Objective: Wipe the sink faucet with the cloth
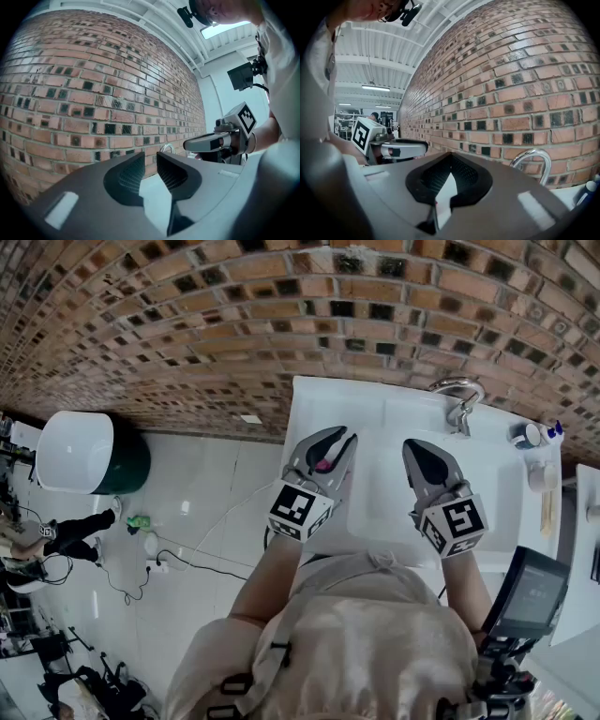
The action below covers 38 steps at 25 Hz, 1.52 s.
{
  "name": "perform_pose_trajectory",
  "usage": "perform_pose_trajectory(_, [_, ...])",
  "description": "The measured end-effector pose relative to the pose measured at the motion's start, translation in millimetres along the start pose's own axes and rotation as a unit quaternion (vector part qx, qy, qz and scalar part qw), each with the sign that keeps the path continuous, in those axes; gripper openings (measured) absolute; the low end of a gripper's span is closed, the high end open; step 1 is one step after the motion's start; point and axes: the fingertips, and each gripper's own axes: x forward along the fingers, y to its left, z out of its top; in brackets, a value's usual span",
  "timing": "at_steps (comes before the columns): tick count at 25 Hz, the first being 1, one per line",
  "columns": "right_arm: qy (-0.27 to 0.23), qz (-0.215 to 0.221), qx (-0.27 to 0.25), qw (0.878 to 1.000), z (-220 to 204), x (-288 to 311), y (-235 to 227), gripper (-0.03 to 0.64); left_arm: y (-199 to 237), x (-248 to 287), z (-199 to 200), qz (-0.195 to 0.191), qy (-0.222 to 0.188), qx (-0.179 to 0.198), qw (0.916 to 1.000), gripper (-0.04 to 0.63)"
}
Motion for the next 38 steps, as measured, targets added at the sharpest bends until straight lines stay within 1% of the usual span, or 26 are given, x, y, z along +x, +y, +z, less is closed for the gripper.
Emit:
perform_pose_trajectory(2, [0.006,0.001,0.004,1.000,-5,6,0,-0.011,4,0,-10,-0.002,0.017,0.022,0.9996,0.105])
perform_pose_trajectory(4, [0.012,0.001,0.011,1.000,-11,10,-1,-0.011,7,0,-26,-0.002,0.043,0.039,0.9983,0.168])
perform_pose_trajectory(7, [0.021,0.003,0.022,1.000,-21,15,0,-0.011,9,-5,-62,-0.004,0.101,0.050,0.9937,0.258])
perform_pose_trajectory(9, [0.028,0.007,0.027,0.999,-28,18,2,-0.011,9,-13,-91,-0.006,0.145,0.051,0.9881,0.289])
perform_pose_trajectory(11, [0.037,0.011,0.034,0.999,-36,20,5,-0.011,11,-24,-130,-0.008,0.200,0.049,0.9785,0.305])
perform_pose_trajectory(13, [0.046,0.013,0.040,0.998,-43,22,7,-0.011,14,-36,-172,-0.010,0.259,0.046,0.9647,0.321])
perform_pose_trajectory(15, [0.053,0.016,0.046,0.997,-48,25,9,-0.011,18,-44,-203,-0.013,0.302,0.043,0.9523,0.334])
perform_pose_trajectory(17, [0.058,0.019,0.049,0.997,-53,28,12,-0.011,22,-47,-221,-0.013,0.323,0.040,0.9456,0.334])
perform_pose_trajectory(21, [0.064,0.024,0.054,0.996,-61,33,14,-0.011,30,-42,-244,-0.013,0.344,0.025,0.9386,0.334])
perform_pose_trajectory(25, [0.078,0.020,0.065,0.995,-73,34,12,-0.011,30,-37,-272,-0.024,0.377,0.009,0.9260,0.333])
perform_pose_trajectory(28, [0.085,0.017,0.070,0.994,-80,37,9,-0.011,35,-32,-288,-0.019,0.394,0.004,0.9187,0.330])
perform_pose_trajectory(29, [0.086,0.016,0.072,0.994,-82,38,8,-0.011,38,-31,-291,-0.012,0.397,0.003,0.9177,0.328])
perform_pose_trajectory(30, [0.088,0.016,0.073,0.993,-83,39,7,-0.011,42,-31,-294,-0.003,0.398,0.004,0.9175,0.299])
perform_pose_trajectory(31, [0.088,0.015,0.074,0.993,-84,39,7,-0.011,46,-31,-296,0.006,0.397,0.004,0.9178,0.221])
perform_pose_trajectory(32, [0.088,0.015,0.074,0.993,-84,40,6,-0.011,49,-31,-297,0.014,0.395,0.001,0.9186,0.182])
perform_pose_trajectory(34, [0.086,0.013,0.073,0.993,-84,40,5,-0.011,53,-31,-299,0.020,0.390,-0.008,0.9205,0.161])
perform_pose_trajectory(38, [0.080,0.004,0.075,0.994,-81,41,5,-0.011,56,-29,-298,0.016,0.390,-0.017,0.9206,0.121])
